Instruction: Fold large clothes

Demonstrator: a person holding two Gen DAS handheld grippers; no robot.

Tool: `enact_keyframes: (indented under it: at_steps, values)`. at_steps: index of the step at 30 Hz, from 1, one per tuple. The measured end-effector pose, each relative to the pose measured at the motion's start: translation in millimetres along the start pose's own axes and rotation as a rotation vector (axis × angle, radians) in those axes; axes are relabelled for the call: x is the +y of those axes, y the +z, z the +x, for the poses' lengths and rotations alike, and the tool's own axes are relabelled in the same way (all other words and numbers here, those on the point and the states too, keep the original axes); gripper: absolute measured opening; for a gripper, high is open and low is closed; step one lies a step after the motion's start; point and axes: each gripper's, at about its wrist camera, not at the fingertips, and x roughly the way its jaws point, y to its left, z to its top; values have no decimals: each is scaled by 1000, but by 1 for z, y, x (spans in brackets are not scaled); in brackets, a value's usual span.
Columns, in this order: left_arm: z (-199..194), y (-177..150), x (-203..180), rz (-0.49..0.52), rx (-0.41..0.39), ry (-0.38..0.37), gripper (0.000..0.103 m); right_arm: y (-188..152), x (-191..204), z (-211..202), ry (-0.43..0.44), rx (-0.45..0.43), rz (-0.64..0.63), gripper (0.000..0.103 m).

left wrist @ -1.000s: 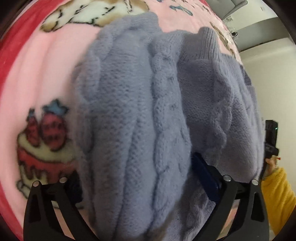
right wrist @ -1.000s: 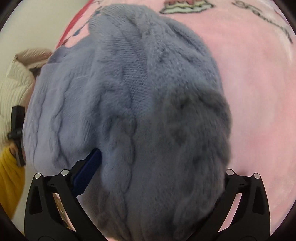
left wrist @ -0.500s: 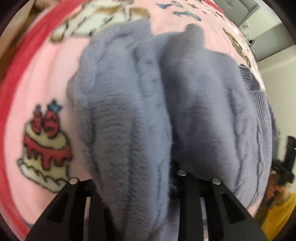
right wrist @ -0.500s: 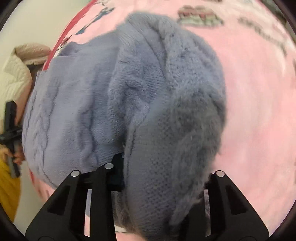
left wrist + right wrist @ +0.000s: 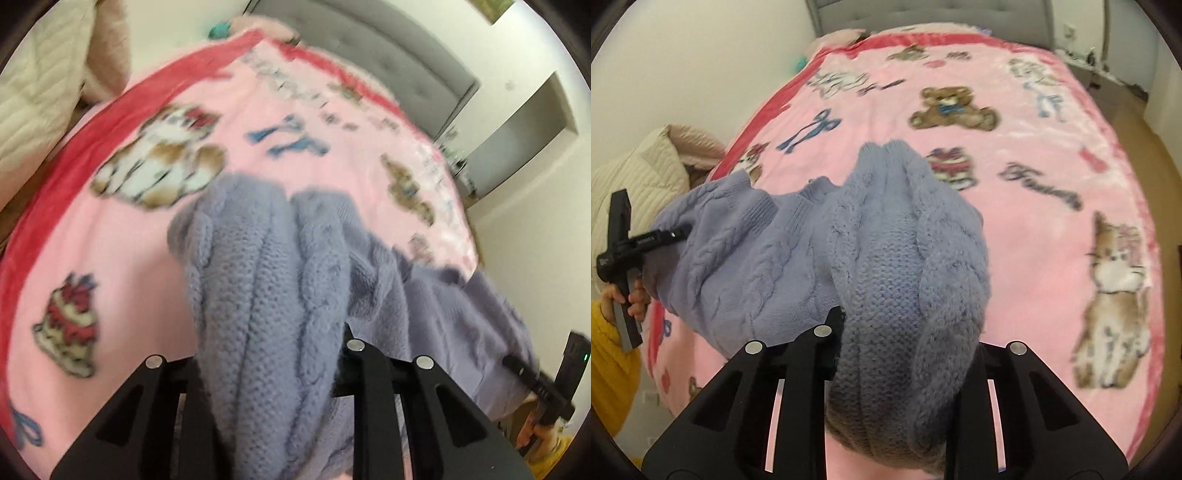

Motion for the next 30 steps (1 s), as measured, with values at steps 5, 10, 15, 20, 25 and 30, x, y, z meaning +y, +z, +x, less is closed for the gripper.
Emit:
enact_keyframes:
  at_steps: [5, 10, 15, 20, 25, 30]
  values:
    - [20, 18, -84, 94, -35, -80, 23, -3, -53, -37, -85, -65, 42, 21]
    - [62, 25, -180, 212, -14, -150, 23, -6, -132, -78, -196, -137, 144, 21]
    - [115, 27, -275, 299, 7, -225, 23, -28, -205, -97, -331, -183, 221, 21]
    - [187, 14, -325, 235, 90, -246, 23, -63, -271, -76, -398, -168, 357, 21]
    - [235, 0, -340, 269, 102, -144, 23, -100, -313, -31, -408, -92, 433, 22]
    - [267, 4, -329, 322, 145, -22, 25, -135, -343, 4, -350, -55, 535, 28]
